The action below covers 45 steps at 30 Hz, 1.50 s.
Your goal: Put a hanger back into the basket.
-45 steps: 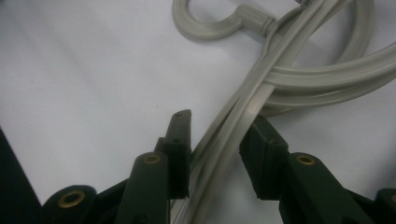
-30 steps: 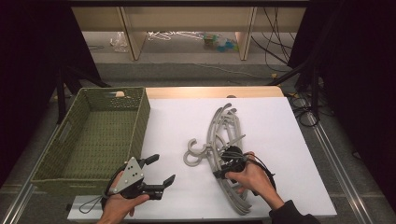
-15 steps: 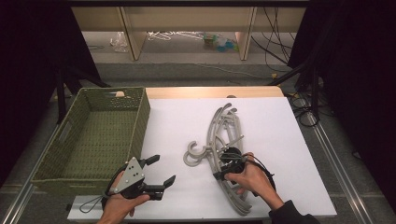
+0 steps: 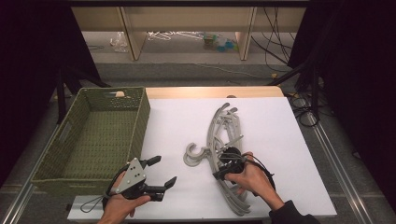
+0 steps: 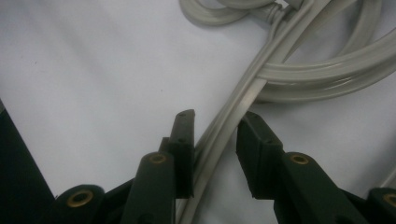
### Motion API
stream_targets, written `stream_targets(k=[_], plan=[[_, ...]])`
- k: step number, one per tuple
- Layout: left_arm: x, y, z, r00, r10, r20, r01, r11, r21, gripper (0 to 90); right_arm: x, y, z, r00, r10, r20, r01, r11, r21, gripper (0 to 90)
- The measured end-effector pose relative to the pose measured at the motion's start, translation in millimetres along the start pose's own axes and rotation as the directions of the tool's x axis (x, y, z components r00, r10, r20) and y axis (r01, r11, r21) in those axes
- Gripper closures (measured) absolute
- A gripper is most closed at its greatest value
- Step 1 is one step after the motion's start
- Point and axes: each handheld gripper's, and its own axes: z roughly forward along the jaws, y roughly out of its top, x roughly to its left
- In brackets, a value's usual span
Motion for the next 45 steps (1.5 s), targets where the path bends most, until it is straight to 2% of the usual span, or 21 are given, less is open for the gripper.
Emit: stream_targets(k=[6, 10, 13, 16, 17, 19, 24, 25, 28, 29, 31, 32, 33, 35, 36, 38, 39, 41, 43, 44, 45], plan=[[0.1, -0.1, -0.1, 1.0, 0.0, -0.005, 0.0, 1.0, 0.006, 16.2, 1.2, 0.9, -14.4, 0.9998, -0.021, 0.005, 0.021, 1.0, -0.021, 69.0], [0.3, -0.1, -0.2, 0.9999, -0.005, -0.01, 0.005, 1.0, 0.002, 16.4, 0.1, -0.9, -29.9, 0.9983, -0.053, 0.023, 0.054, 0.996, -0.065, 72.7], [0.2, -0.1, -0.3, 0.9999, -0.005, -0.01, 0.005, 1.0, 0.003, 16.4, -2.9, -4.2, -43.2, 0.9967, -0.072, 0.037, 0.075, 0.992, -0.098, 80.9], [0.4, -0.1, -0.1, 1.0, 0.004, -0.009, -0.004, 1.0, 0.009, 16.5, -4.4, -6.6, -51.7, 0.993, -0.113, 0.036, 0.116, 0.988, -0.101, 80.6], [0.0, -0.3, -0.2, 0.9999, 0.001, -0.015, -0.001, 0.9999, 0.011, 16.5, -3.4, -7.2, -53.3, 0.9899, -0.139, 0.026, 0.141, 0.985, -0.1, 81.8], [0.8, -0.2, 0.1, 0.9998, 0.015, -0.016, -0.015, 0.9998, 0.011, 16.5, -0.3, -9.4, -55.3, 0.9751, -0.217, 0.045, 0.22, 0.973, -0.064, 81.8], [-1.0, -0.8, 0.7, 0.9997, 0.02, -0.014, -0.019, 0.9996, 0.018, 16.5, -1.3, -12.6, -62.1, 0.9608, -0.277, 0.011, 0.277, 0.959, -0.064, 81.9], [-1.0, -0.9, 0.9, 0.9993, 0.034, -0.016, -0.033, 0.999, 0.028, 16.6, -0.6, -13.7, -68.1, 0.9519, -0.306, -0.017, 0.303, 0.949, -0.086, 81.9], [-1.2, -1.1, 1.1, 0.9992, 0.035, -0.017, -0.035, 0.9989, 0.033, 16.7, -0.7, -15.1, -73.8, 0.9439, -0.326, -0.053, 0.319, 0.941, -0.113, 81.9], [-0.7, -0.4, 1.7, 0.9991, 0.038, -0.019, -0.037, 0.9988, 0.03, 17.1, -2.1, -17.3, -77.9, 0.9246, -0.368, -0.098, 0.355, 0.926, -0.131, 81.9], [0.7, 0.2, 4.1, 0.9983, 0.053, -0.025, -0.052, 0.998, 0.035, 17.6, -1.8, -19.7, -79.2, 0.9131, -0.387, -0.128, 0.37, 0.919, -0.138, 82.0], [0.7, 0.2, 4.1, 0.9983, 0.053, -0.025, -0.052, 0.998, 0.035, 17.8, -1.8, -19.7, -79.2, 0.9131, -0.387, -0.128, 0.37, 0.919, -0.138, 82.0], [1.3, -0.5, 6.0, 0.9976, 0.065, -0.025, -0.064, 0.997, 0.043, 18.0, -0.7, -21.0, -79.4, 0.9037, -0.402, -0.147, 0.384, 0.913, -0.137, 81.9], [1.8, -0.8, 7.7, 0.9966, 0.079, -0.023, -0.078, 0.9958, 0.048, 20.8, 0.7, -21.4, -79.2, 0.8996, -0.41, -0.151, 0.391, 0.91, -0.14, 81.9], [1.7, -2.0, 11.0, 0.9936, 0.112, -0.013, -0.111, 0.991, 0.075, 21.4, 4.4, -21.2, -79.4, 0.8899, -0.422, -0.172, 0.402, 0.905, -0.14, 81.9], [0.7, -3.1, 13.1, 0.9914, 0.13, -0.011, -0.129, 0.9881, 0.084, 21.7, 5.2, -21.1, -79.5, 0.885, -0.428, -0.184, 0.406, 0.902, -0.143, 81.9], [0.0, -4.0, 15.0, 0.989, 0.148, 0.0, -0.147, 0.985, 0.089, 24.1, 6.7, -21.6, -79.3, 0.8739, -0.444, -0.198, 0.422, 0.895, -0.145, 81.9], [-1.0, -5.2, 17.7, 0.9826, 0.185, 0.017, -0.185, 0.9767, 0.108, 25.8, 8.2, -22.0, -79.6, 0.8691, -0.447, -0.213, 0.426, 0.894, -0.139, 81.9], [-2.4, -8.3, 23.6, 0.9745, 0.22, 0.043, -0.224, 0.9623, 0.154, 26.5, 8.4, -22.0, -79.0, 0.8661, -0.453, -0.211, 0.432, 0.891, -0.14, 81.9], [-3.9, -11.1, 29.2, 0.9614, 0.267, 0.069, -0.275, 0.9434, 0.186, 30.1, 9.4, -22.1, -78.6, 0.8629, -0.458, -0.213, 0.44, 0.889, -0.131, 81.9], [-3.9, -11.1, 29.2, 0.9614, 0.267, 0.069, -0.275, 0.9434, 0.186, 31.0, 9.4, -22.1, -78.6, 0.8629, -0.458, -0.213, 0.44, 0.889, -0.131, 81.9]])
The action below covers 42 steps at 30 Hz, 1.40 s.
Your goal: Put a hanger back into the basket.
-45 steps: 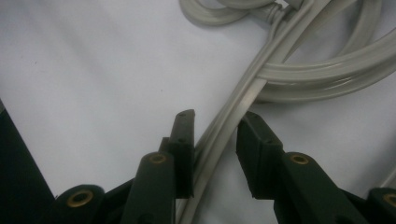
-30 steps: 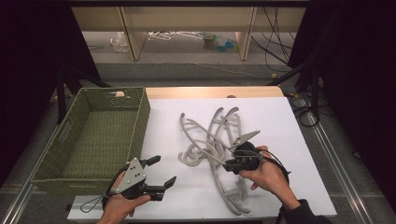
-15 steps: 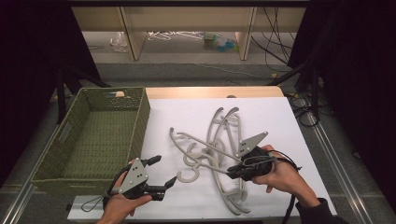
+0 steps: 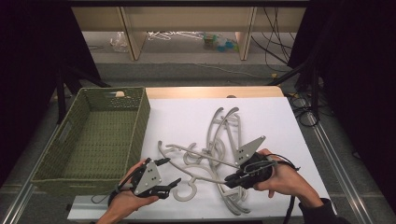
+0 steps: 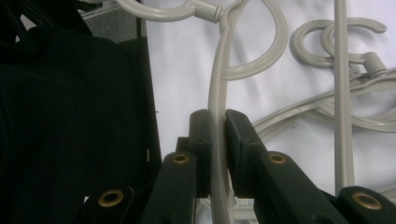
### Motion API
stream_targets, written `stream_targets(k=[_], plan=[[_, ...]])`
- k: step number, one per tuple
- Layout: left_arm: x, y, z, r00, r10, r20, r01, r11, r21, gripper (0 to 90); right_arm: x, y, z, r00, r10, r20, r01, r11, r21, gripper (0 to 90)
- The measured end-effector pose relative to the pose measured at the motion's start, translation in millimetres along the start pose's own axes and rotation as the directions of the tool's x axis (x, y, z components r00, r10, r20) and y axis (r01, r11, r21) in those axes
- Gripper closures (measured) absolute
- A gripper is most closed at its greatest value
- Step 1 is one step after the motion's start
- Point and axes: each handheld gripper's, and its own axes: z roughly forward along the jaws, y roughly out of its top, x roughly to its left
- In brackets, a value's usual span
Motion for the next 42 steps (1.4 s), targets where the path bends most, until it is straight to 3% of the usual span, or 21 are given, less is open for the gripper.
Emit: stream_targets(k=[4, 5, 8, 12, 13, 14, 16, 18, 19, 21, 22, 23, 25, 29, 31, 33, 34, 36, 37, 39, 42], plan=[[-1.1, -0.3, 11.4, 0.9953, 0.09, 0.035, -0.092, 0.9938, 0.061, 35.5, 2.8, 1.4, 0.1, 0.9995, -0.008, -0.032, 0.008, 1.0, -0.004, 81.9], [-0.1, 0.9, 14.4, 0.9889, 0.141, 0.047, -0.144, 0.9867, 0.076, 37.2, 2.9, 1.5, 0.7, 0.9996, -0.019, -0.022, 0.019, 1.0, 0.0, 81.9], [0.5, 1.6, 17.2, 0.9852, 0.159, 0.064, -0.164, 0.983, 0.082, 43.6, 4.2, 2.7, 1.0, 0.9992, -0.019, -0.035, 0.019, 1.0, 0.002, 81.9], [-0.2, 4.0, 21.5, 0.9707, 0.219, 0.098, -0.229, 0.9688, 0.095, 56.1, 5.4, 3.1, 2.0, 0.9988, -0.03, -0.039, 0.03, 1.0, 0.007, 81.9], [-0.5, 5.9, 23.1, 0.9592, 0.259, 0.114, -0.27, 0.9582, 0.095, 61.9, 5.4, 3.5, 2.3, 0.9984, -0.034, -0.045, 0.035, 0.999, 0.006, 81.8], [-0.5, 5.9, 23.1, 0.9592, 0.259, 0.114, -0.27, 0.9582, 0.095, 65.3, 5.4, 3.5, 2.3, 0.9984, -0.034, -0.045, 0.035, 0.999, 0.006, 81.8], [-2.1, 8.7, 23.6, 0.9388, 0.312, 0.146, -0.328, 0.9385, 0.107, 67.7, 5.3, 3.1, 2.8, 0.9987, -0.036, -0.037, 0.037, 0.999, 0.012, 81.9], [-5.1, 15.4, 20.3, 0.9066, 0.395, 0.149, -0.413, 0.9021, 0.124, 70.9, 2.7, 0.4, 3.4, 0.9978, -0.027, -0.06, 0.028, 0.999, 0.018, 81.6], [-5.1, 15.4, 20.3, 0.9066, 0.395, 0.149, -0.413, 0.9021, 0.124, 71.7, 2.7, 0.4, 3.4, 0.9978, -0.027, -0.06, 0.028, 0.999, 0.018, 81.6], [-8.4, 22.5, 16.4, 0.876, 0.458, 0.151, -0.476, 0.8709, 0.122, 73.4, -1.9, -4.2, 4.1, 0.9979, -0.016, -0.064, 0.018, 0.999, 0.028, 80.3], [-8.4, 22.5, 16.4, 0.876, 0.458, 0.151, -0.476, 0.8709, 0.122, 74.2, -2.9, -5.0, 3.7, 0.9985, -0.015, -0.052, 0.016, 1.0, 0.025, 80.0], [-10.8, 27.3, 13.7, 0.8598, 0.485, 0.159, -0.505, 0.8549, 0.12, 75.1, -4.4, -6.0, 2.0, 0.9982, -0.012, -0.059, 0.013, 1.0, 0.022, 79.3], [-11.4, 33.9, 9.8, 0.853, 0.496, 0.163, -0.516, 0.849, 0.115, 76.3, -5.2, -7.1, -1.6, 0.9991, -0.004, -0.042, 0.004, 1.0, 0.019, 77.7], [-12.9, 44.6, 1.8, 0.8609, 0.481, 0.166, -0.499, 0.8613, 0.094, 79.1, -5.8, -6.5, -9.0, 1.0, 0.004, 0.005, -0.004, 1.0, 0.005, 74.2], [-15.8, 49.1, -0.1, 0.8908, 0.427, 0.155, -0.44, 0.8965, 0.055, 79.1, -6.6, -6.4, -13.5, 0.9999, 0.007, 0.015, -0.006, 1.0, -0.011, 73.1], [-14.0, 54.4, -3.5, 0.8887, 0.431, 0.156, -0.446, 0.892, 0.075, 79.3, -5.1, -4.1, -21.8, 0.9975, 0.016, 0.07, -0.013, 0.999, -0.036, 67.2], [-14.0, 58.2, -6.3, 0.9014, 0.402, 0.161, -0.419, 0.9038, 0.089, 79.3, -4.5, -2.4, -24.9, 0.9945, 0.011, 0.104, -0.007, 0.999, -0.039, 64.0], [-14.2, 59.8, -6.6, 0.9037, 0.393, 0.17, -0.412, 0.9058, 0.098, 79.3, -3.4, -0.5, -28.2, 0.9904, 0.019, 0.137, -0.012, 0.999, -0.052, 59.7], [-15.5, 61.2, -6.7, 0.9139, 0.37, 0.168, -0.389, 0.916, 0.099, 79.2, -1.8, 3.0, -35.5, 0.9807, 0.054, 0.188, -0.037, 0.995, -0.094, 52.7], [-15.7, 61.9, -6.9, 0.9374, 0.298, 0.181, -0.318, 0.943, 0.097, 79.2, -1.7, 4.1, -38.4, 0.9758, 0.067, 0.208, -0.043, 0.992, -0.118, 50.5], [-12.5, 64.1, -9.5, 0.955, 0.208, 0.211, -0.233, 0.9673, 0.1, 79.2, -1.8, 6.0, -43.9, 0.9573, 0.138, 0.254, -0.092, 0.979, -0.183, 42.2]])
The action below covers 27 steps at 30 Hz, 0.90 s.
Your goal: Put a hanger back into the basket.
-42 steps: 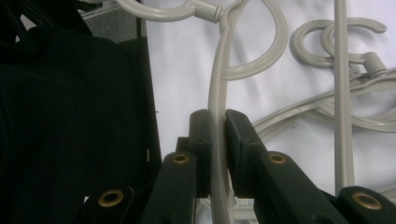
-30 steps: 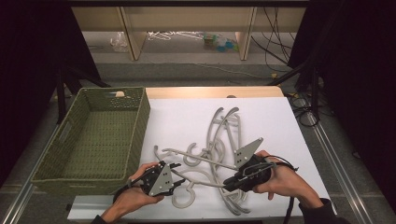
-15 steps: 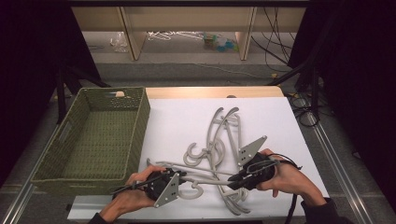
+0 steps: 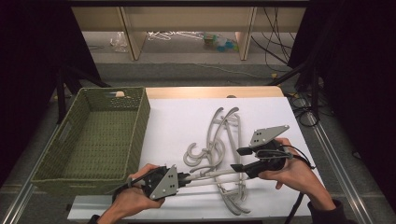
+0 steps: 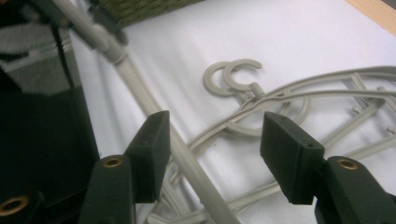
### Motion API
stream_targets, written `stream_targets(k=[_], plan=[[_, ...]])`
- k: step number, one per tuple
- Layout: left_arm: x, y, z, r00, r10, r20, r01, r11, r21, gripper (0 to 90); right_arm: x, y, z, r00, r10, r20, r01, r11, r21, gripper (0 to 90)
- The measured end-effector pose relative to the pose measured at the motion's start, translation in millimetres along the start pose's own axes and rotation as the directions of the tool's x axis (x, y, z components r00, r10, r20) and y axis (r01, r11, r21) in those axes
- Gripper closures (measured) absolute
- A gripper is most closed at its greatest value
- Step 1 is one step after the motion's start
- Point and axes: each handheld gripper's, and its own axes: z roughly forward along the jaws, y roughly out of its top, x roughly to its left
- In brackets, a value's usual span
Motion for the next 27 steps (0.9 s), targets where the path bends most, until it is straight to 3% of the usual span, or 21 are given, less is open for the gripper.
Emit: stream_targets(k=[1, 2, 4, 5, 6, 8, 9, 10, 11, 12, 13, 15, 17, 18, 19, 22, 23, 24, 25, 26, 27], plan=[[1.9, -0.2, -1.3, 0.9975, -0.069, 0.016, 0.069, 0.9972, -0.026, 79.2, 1.0, 0.7, -0.8, 1.0, 0.001, 0.008, -0.001, 1.0, -0.009, 41.8], [1.9, -0.2, -1.3, 0.9975, -0.069, 0.016, 0.069, 0.9972, -0.026, 79.3, 2.0, 1.1, -0.9, 1.0, 0.008, 0.003, -0.008, 1.0, -0.024, 41.5], [7.7, -2.1, -7.3, 0.9858, -0.167, 0.018, 0.168, 0.985, -0.041, 79.3, 4.5, 2.7, -3.0, 0.9998, 0.013, 0.015, -0.012, 0.999, -0.043, 40.9], [10.5, -3.3, -9.9, 0.9805, -0.196, 0.01, 0.197, 0.9794, -0.045, 79.3, 6.1, 3.3, -4.5, 0.9995, 0.017, 0.027, -0.015, 0.999, -0.051, 40.4], [10.5, -3.3, -9.9, 0.9805, -0.196, 0.01, 0.197, 0.9794, -0.045, 79.3, 6.1, 3.3, -4.5, 0.9995, 0.017, 0.027, -0.015, 0.999, -0.051, 40.4], [17.5, -7.6, -14.9, 0.9565, -0.292, 0.002, 0.291, 0.955, -0.056, 79.3, 11.1, 5.3, -10.9, 0.9989, 0.027, 0.039, -0.023, 0.996, -0.08, 39.1], [20.8, -10.6, -16.2, 0.9409, -0.339, 0.005, 0.338, 0.9384, -0.071, 79.3, 13.7, 5.9, -13.8, 0.999, 0.027, 0.035, -0.024, 0.995, -0.096, 38.3], [25.1, -13.5, -18.1, 0.9301, -0.367, 0.012, 0.367, 0.9273, -0.074, 79.3, 17.0, 6.1, -16.9, 0.9987, 0.033, 0.04, -0.028, 0.994, -0.105, 36.9], [28.9, -17.2, -19.7, 0.9154, -0.402, 0.008, 0.402, 0.9117, -0.087, 79.2, 20.4, 5.4, -19.6, 0.998, 0.039, 0.049, -0.033, 0.993, -0.116, 35.6], [31.1, -19.3, -20.8, 0.9059, -0.423, 0.004, 0.422, 0.902, -0.091, 79.3, 23.6, 2.4, -20.8, 0.9972, 0.051, 0.055, -0.043, 0.99, -0.137, 35.1], [34.0, -21.4, -22.7, 0.8917, -0.453, 0.0, 0.451, 0.8874, -0.097, 79.2, 26.8, -4.5, -18.3, 0.9941, 0.08, 0.073, -0.068, 0.985, -0.158, 33.3], [39.8, -24.4, -26.5, 0.8729, -0.488, 0.003, 0.485, 0.8666, -0.118, 79.2, 27.8, -7.9, -16.0, 0.9927, 0.091, 0.079, -0.078, 0.984, -0.16, 33.0], [43.2, -25.5, -30.0, 0.862, -0.507, -0.013, 0.501, 0.8561, -0.126, 79.2, 29.0, -19.2, -5.9, 0.9905, 0.111, 0.081, -0.099, 0.985, -0.143, 32.1], [45.2, -26.0, -32.3, 0.8599, -0.51, -0.019, 0.504, 0.8541, -0.13, 79.2, 29.0, -19.2, -5.9, 0.9905, 0.111, 0.081, -0.099, 0.985, -0.143, 32.1], [47.4, -26.2, -35.5, 0.8506, -0.525, -0.023, 0.518, 0.8446, -0.136, 79.2, 28.5, -22.0, -2.6, 0.9894, 0.119, 0.084, -0.106, 0.984, -0.143, 31.8], [52.4, -25.6, -42.7, 0.8348, -0.55, -0.017, 0.541, 0.8253, -0.163, 79.1, 28.1, -30.8, 6.8, 0.9854, 0.146, 0.088, -0.133, 0.981, -0.138, 31.7], [54.9, -25.3, -45.8, 0.8324, -0.554, -0.009, 0.544, 0.8204, -0.175, 79.1, 27.5, -32.7, 8.9, 0.9855, 0.143, 0.092, -0.129, 0.981, -0.143, 31.7], [57.2, -24.8, -49.2, 0.8135, -0.581, 0.013, 0.572, 0.7966, -0.194, 79.1, 27.3, -35.1, 11.2, 0.9848, 0.147, 0.093, -0.133, 0.981, -0.14, 31.7], [61.1, -23.8, -54.4, 0.7986, -0.601, 0.035, 0.593, 0.7751, -0.219, 79.0, 27.5, -38.8, 15.7, 0.9846, 0.152, 0.086, -0.141, 0.983, -0.118, 31.7], [61.1, -23.8, -54.4, 0.7986, -0.601, 0.035, 0.593, 0.7751, -0.219, 79.1, 27.8, -39.8, 16.8, 0.9841, 0.152, 0.092, -0.14, 0.983, -0.118, 31.7], [64.0, -22.2, -60.4, 0.789, -0.613, 0.041, 0.604, 0.7621, -0.232, 79.1, 27.8, -39.8, 16.8, 0.9841, 0.152, 0.092, -0.14, 0.983, -0.118, 31.7]])
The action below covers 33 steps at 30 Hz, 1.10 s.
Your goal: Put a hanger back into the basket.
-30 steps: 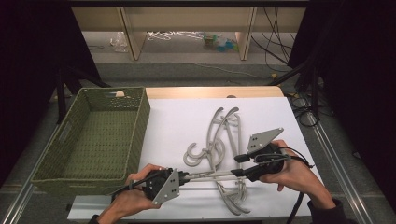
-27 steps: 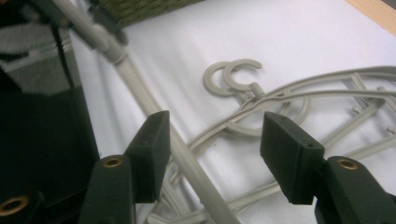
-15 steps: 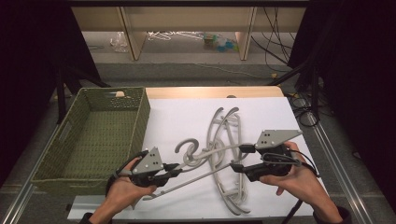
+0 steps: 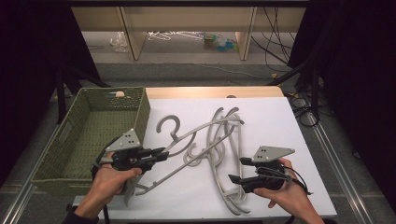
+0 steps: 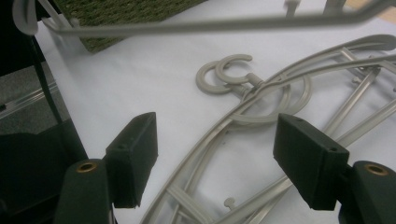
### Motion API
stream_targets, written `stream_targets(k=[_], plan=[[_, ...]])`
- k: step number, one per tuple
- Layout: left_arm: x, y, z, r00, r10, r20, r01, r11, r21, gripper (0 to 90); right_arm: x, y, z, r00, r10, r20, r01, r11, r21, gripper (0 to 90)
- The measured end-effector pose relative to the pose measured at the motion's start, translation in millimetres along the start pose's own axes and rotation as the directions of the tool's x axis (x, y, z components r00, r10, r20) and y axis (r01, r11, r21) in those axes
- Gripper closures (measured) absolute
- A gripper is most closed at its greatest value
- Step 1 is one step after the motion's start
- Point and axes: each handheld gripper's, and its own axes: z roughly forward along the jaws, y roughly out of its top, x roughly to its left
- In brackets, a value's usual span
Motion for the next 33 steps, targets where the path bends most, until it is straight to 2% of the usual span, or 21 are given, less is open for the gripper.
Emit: stream_targets(k=[1, 3, 4, 6, 9, 11, 12, 13, 14, 15, 16, 17, 18, 22, 25, 26, 27, 30, 31, 32, 33], plan=[[0.6, 3.5, -4.2, 0.9997, -0.022, 0.011, 0.023, 0.9995, -0.02, 79.0, 0.7, -2.3, 1.5, 0.9999, 0.006, -0.014, -0.006, 1.0, -0.002, 31.7], [0.6, 12.2, -14.0, 0.9993, -0.035, 0.016, 0.035, 0.9984, -0.043, 79.0, 0.9, -2.8, 1.6, 0.9999, 0.008, -0.015, -0.008, 1.0, -0.001, 31.7], [0.2, 16.2, -18.5, 0.9995, -0.029, 0.009, 0.029, 0.9985, -0.046, 79.0, 0.3, -3.7, 2.0, 0.9999, 0.001, -0.015, -0.001, 1.0, -0.001, 31.7], [-0.4, 29.1, -33.7, 0.9997, 0.007, -0.024, -0.009, 0.9981, -0.06, 79.0, 0.7, -5.6, 2.7, 0.9998, 0.007, -0.018, -0.006, 1.0, 0.004, 31.7], [1.6, 43.9, -54.9, 0.9968, 0.038, -0.07, -0.044, 0.9953, -0.086, 79.0, 0.1, -8.6, 5.2, 0.9997, 0.011, -0.021, -0.01, 1.0, 0.017, 31.7], [7.9, 52.8, -73.0, 0.9927, 0.044, -0.112, -0.055, 0.9937, -0.098, 79.0, -0.7, -11.3, 7.9, 0.9996, 0.022, -0.019, -0.022, 0.999, 0.026, 31.7], [7.9, 52.8, -73.0, 0.9927, 0.044, -0.112, -0.055, 0.9937, -0.098, 79.0, -0.7, -11.3, 7.9, 0.9996, 0.022, -0.019, -0.022, 0.999, 0.026, 31.7], [12.3, 55.2, -80.4, 0.9897, 0.039, -0.138, -0.053, 0.9933, -0.102, 79.0, -1.7, -12.0, 9.0, 0.9997, 0.013, -0.019, -0.013, 1.0, 0.023, 31.7], [20.2, 56.6, -89.6, 0.9839, 0.032, -0.176, -0.051, 0.993, -0.106, 79.0, -2.1, -13.0, 9.4, 0.9995, 0.021, -0.023, -0.02, 0.999, 0.03, 31.7], [20.2, 56.6, -89.6, 0.9839, 0.032, -0.176, -0.051, 0.993, -0.106, 79.0, -2.1, -13.0, 9.4, 0.9995, 0.021, -0.023, -0.02, 0.999, 0.03, 31.7], [31.6, 56.1, -98.4, 0.9768, 0.016, -0.214, -0.04, 0.9932, -0.109, 79.0, -2.2, -13.4, 10.0, 0.9994, 0.026, -0.022, -0.025, 0.999, 0.035, 31.7], [37.7, 55.3, -102.3, 0.9733, 0.007, -0.229, -0.033, 0.9933, -0.111, 79.0, -1.9, -13.6, 10.3, 0.9992, 0.032, -0.024, -0.031, 0.999, 0.039, 31.7], [37.7, 55.3, -102.3, 0.9733, 0.007, -0.229, -0.033, 0.9933, -0.111, 79.1, -1.9, -13.6, 10.3, 0.9992, 0.032, -0.024, -0.031, 0.999, 0.039, 31.7], [63.2, 48.4, -114.1, 0.9535, -0.035, -0.299, 0.001, 0.9937, -0.112, 79.1, -2.5, -14.5, 13.1, 0.9992, 0.023, -0.032, -0.022, 0.999, 0.04, 31.7], [78.2, 42.8, -119.2, 0.9397, -0.059, -0.337, 0.023, 0.9937, -0.11, 79.1, -2.9, -15.3, 14.4, 0.9992, 0.019, -0.035, -0.018, 0.999, 0.044, 31.7], [85.7, 39.7, -122.1, 0.9328, -0.075, -0.352, 0.036, 0.9926, -0.116, 79.1, -3.1, -15.4, 14.5, 0.9992, 0.02, -0.035, -0.018, 0.999, 0.045, 31.7], [89.2, 38.4, -123.6, 0.9292, -0.08, -0.361, 0.04, 0.9925, -0.116, 79.1, -3.6, -15.6, 14.8, 0.9992, 0.022, -0.033, -0.02, 0.999, 0.046, 31.7], [104.1, 32.4, -131.8, 0.9126, -0.095, -0.398, 0.053, 0.9919, -0.116, 79.1, -4.5, -16.3, 14.9, 0.9991, 0.025, -0.033, -0.023, 0.998, 0.05, 31.8], [104.1, 32.4, -131.8, 0.9126, -0.095, -0.398, 0.053, 0.9919, -0.116, 79.1, -4.5, -16.3, 14.9, 0.9991, 0.025, -0.033, -0.023, 0.998, 0.05, 31.8], [107.5, 30.5, -134.4, 0.9076, -0.097, -0.408, 0.055, 0.992, -0.114, 79.1, -4.6, -16.3, 15.1, 0.9991, 0.03, -0.031, -0.028, 0.998, 0.05, 31.7], [109.8, 29.4, -136.2, 0.9054, -0.095, -0.414, 0.055, 0.9926, -0.109, 79.1, -4.6, -16.3, 15.1, 0.9991, 0.03, -0.031, -0.028, 0.998, 0.05, 31.7]])
